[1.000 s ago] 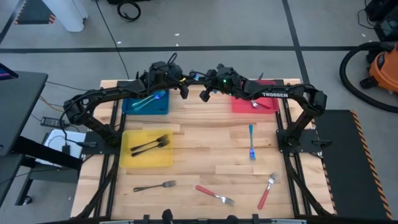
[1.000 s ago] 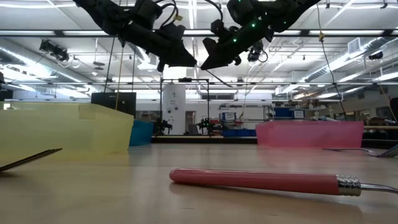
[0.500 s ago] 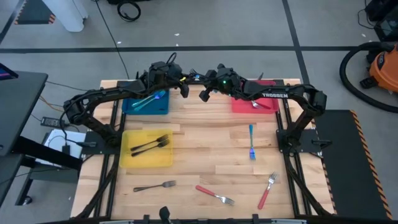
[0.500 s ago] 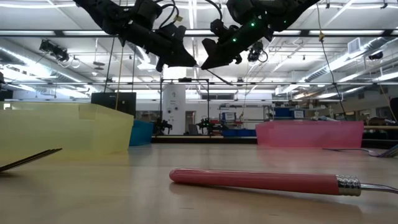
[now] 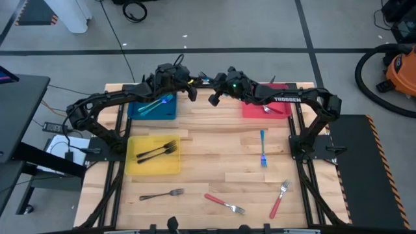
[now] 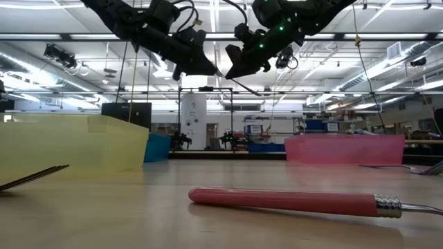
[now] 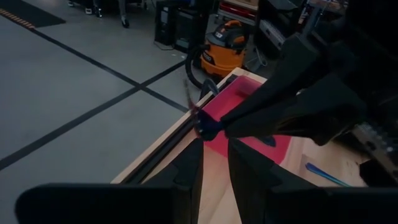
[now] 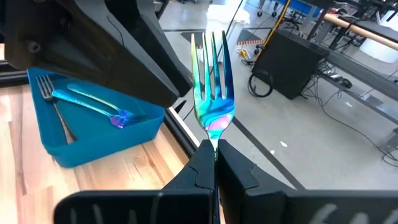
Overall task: Sort silverware by color (type)
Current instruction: Put the blue fork into the blue bin
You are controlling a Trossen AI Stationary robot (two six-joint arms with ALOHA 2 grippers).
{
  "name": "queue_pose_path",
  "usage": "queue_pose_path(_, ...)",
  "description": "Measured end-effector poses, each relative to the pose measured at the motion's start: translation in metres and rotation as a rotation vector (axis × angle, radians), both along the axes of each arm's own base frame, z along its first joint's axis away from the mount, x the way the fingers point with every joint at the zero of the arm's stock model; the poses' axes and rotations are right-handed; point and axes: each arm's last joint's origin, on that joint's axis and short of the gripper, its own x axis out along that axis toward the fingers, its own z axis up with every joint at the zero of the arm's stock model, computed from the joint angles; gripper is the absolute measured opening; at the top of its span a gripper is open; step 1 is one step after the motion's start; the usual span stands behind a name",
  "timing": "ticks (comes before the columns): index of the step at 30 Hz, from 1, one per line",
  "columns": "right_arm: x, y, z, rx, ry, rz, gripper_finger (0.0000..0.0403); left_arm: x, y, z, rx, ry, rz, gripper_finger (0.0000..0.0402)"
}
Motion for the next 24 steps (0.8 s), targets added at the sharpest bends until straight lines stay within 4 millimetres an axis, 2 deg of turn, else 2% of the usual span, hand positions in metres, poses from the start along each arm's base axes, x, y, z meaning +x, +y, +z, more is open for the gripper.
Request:
queue_pose_path(14, -0.0021, -0.0026, 0.0029, -0.001, -0.017, -0.011, 0.0009, -0.0005, -0.0006, -0.0024, -0.016, 0.022, -0.007, 0.0082)
queue_pose_path(24, 0.0006, 0.0058, 0.0056, 0.012, -0.04, 0.026, 0.0009, -0.0005, 0.002, 0.0029, 0.009, -0.028, -0.001, 0.0082)
